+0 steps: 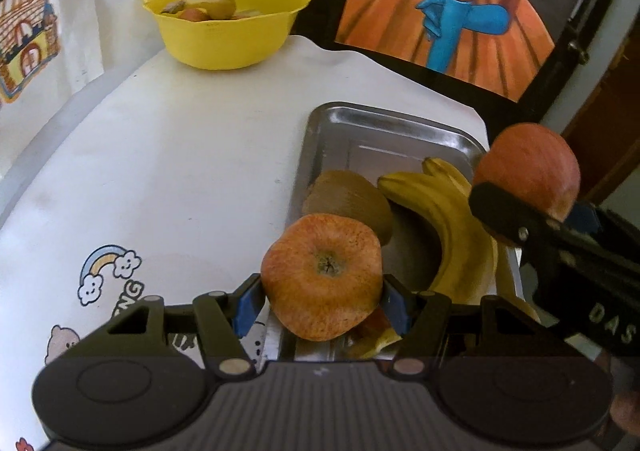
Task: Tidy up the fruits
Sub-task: 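Carry the orange-red apple and red apple over the metal tray with both tools, then lower both apples onto the tray and open both tools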
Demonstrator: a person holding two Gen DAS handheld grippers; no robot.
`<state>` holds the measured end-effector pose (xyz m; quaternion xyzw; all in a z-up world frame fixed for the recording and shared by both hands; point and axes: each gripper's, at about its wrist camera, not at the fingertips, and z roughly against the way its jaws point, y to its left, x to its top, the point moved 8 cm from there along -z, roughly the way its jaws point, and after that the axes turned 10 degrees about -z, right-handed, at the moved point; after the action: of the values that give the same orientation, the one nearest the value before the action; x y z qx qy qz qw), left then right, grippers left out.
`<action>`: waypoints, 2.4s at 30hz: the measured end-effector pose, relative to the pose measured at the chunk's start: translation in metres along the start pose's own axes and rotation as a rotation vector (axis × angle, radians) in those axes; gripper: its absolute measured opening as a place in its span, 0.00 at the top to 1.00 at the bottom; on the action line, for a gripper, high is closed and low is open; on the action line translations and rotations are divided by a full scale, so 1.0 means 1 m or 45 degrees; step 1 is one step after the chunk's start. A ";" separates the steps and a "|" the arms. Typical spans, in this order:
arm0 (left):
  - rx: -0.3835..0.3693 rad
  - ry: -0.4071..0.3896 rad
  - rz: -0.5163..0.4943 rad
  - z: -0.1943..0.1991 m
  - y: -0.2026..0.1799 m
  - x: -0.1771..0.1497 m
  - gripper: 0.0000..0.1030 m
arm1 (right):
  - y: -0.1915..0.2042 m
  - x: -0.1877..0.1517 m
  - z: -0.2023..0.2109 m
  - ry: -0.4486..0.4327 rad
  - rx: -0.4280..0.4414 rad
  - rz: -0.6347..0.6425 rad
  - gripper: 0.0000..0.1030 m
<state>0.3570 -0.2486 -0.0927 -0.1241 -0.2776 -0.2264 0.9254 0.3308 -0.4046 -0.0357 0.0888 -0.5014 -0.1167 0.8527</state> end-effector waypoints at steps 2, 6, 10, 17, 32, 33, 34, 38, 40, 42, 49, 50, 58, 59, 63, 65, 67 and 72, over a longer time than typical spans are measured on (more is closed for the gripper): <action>-0.007 0.002 -0.014 -0.002 -0.003 -0.001 0.35 | -0.004 0.001 -0.001 0.001 -0.011 0.006 0.31; -0.012 0.013 -0.025 -0.008 -0.007 -0.004 0.35 | -0.012 -0.001 -0.005 0.018 -0.033 -0.019 0.31; -0.002 0.001 -0.044 -0.009 -0.008 -0.003 0.35 | -0.014 -0.002 -0.009 0.031 -0.033 -0.018 0.31; -0.002 -0.005 -0.062 -0.010 -0.010 -0.003 0.35 | -0.013 -0.007 -0.013 0.041 -0.029 -0.043 0.30; 0.002 -0.010 -0.060 -0.011 -0.011 -0.003 0.35 | -0.040 -0.017 0.001 0.064 -0.138 -0.032 0.30; 0.001 -0.010 -0.060 -0.011 -0.011 -0.003 0.35 | -0.043 -0.019 0.002 0.072 -0.144 -0.028 0.30; 0.002 -0.010 -0.060 -0.011 -0.011 -0.003 0.35 | -0.045 -0.021 0.004 0.083 -0.151 -0.024 0.30; 0.006 -0.016 -0.057 -0.011 -0.011 -0.003 0.34 | -0.052 -0.031 0.007 0.119 -0.165 -0.021 0.30; 0.009 -0.017 -0.060 -0.011 -0.012 -0.004 0.33 | -0.052 -0.035 0.007 0.132 -0.162 -0.023 0.30; 0.011 -0.019 -0.062 -0.011 -0.013 -0.004 0.33 | -0.051 -0.037 0.007 0.130 -0.158 -0.027 0.30; 0.013 -0.028 -0.057 -0.012 -0.014 -0.004 0.31 | -0.051 -0.041 0.006 0.122 -0.139 -0.032 0.30; 0.013 -0.028 -0.055 -0.012 -0.014 -0.004 0.30 | -0.052 -0.042 0.005 0.127 -0.141 -0.035 0.30; 0.018 -0.041 -0.048 -0.010 -0.015 -0.006 0.27 | -0.057 -0.047 0.008 0.123 -0.141 -0.054 0.25; 0.019 -0.043 -0.047 -0.010 -0.015 -0.006 0.27 | -0.057 -0.047 0.008 0.121 -0.138 -0.055 0.24; 0.026 -0.050 -0.042 -0.008 -0.016 -0.006 0.27 | -0.056 -0.047 0.007 0.118 -0.131 -0.052 0.20; 0.030 -0.058 -0.043 -0.007 -0.016 -0.006 0.26 | -0.056 -0.046 0.009 0.110 -0.125 -0.049 0.17; 0.036 -0.066 -0.040 -0.006 -0.016 -0.007 0.24 | -0.055 -0.047 0.011 0.103 -0.120 -0.050 0.14; 0.043 -0.102 -0.033 -0.003 -0.015 -0.006 0.19 | -0.053 -0.048 0.012 0.078 -0.106 -0.049 0.13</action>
<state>0.3464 -0.2602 -0.0968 -0.1137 -0.3199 -0.2283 0.9125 0.2919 -0.4424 -0.0839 0.0666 -0.4680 -0.1512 0.8681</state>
